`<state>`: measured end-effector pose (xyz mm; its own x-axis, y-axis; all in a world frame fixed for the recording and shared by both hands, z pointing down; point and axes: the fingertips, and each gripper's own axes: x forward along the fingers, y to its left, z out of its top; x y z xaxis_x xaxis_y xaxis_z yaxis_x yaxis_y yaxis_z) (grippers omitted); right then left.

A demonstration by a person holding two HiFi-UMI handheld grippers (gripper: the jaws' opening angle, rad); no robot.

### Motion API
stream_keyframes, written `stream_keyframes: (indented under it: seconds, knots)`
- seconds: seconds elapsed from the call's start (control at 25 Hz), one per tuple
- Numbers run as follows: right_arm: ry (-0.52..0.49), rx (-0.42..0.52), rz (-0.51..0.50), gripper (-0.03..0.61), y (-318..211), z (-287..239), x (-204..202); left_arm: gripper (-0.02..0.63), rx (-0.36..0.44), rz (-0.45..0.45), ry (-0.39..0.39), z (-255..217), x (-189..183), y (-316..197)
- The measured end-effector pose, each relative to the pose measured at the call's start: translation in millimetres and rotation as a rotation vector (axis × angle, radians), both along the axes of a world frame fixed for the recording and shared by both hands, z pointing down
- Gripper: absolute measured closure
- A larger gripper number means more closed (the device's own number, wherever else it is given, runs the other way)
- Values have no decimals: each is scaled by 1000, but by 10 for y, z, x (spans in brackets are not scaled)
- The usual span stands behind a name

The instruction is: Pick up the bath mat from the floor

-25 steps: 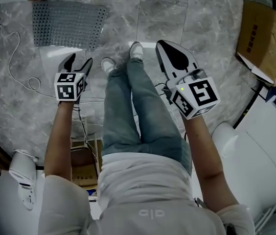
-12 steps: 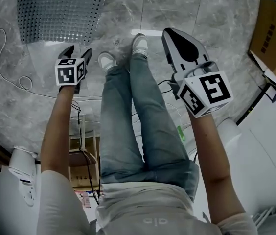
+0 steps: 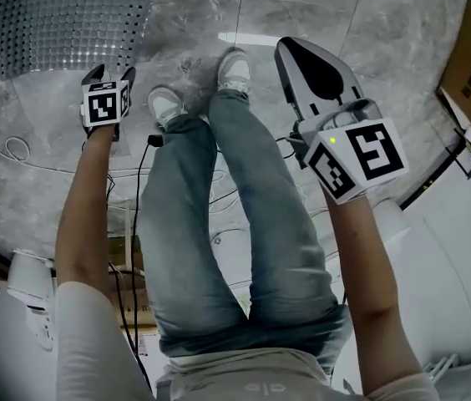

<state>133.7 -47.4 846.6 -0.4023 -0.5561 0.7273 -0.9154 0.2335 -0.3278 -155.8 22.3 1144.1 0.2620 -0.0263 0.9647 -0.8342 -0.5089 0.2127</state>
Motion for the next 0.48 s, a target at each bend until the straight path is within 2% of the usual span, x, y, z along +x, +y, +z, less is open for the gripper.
stream_keyframes:
  seconds: [0.08, 0.24, 0.48]
  knots:
    - [3, -9, -4, 552, 43, 200, 68, 295, -7, -6, -47, 320, -91, 91]
    - [2, -10, -7, 551, 45, 497, 196, 291, -30, -76, -98, 775, -208, 224]
    - [-4, -4, -26, 552, -31, 826, 226, 270, 24, -148, -139, 1229, -355, 243]
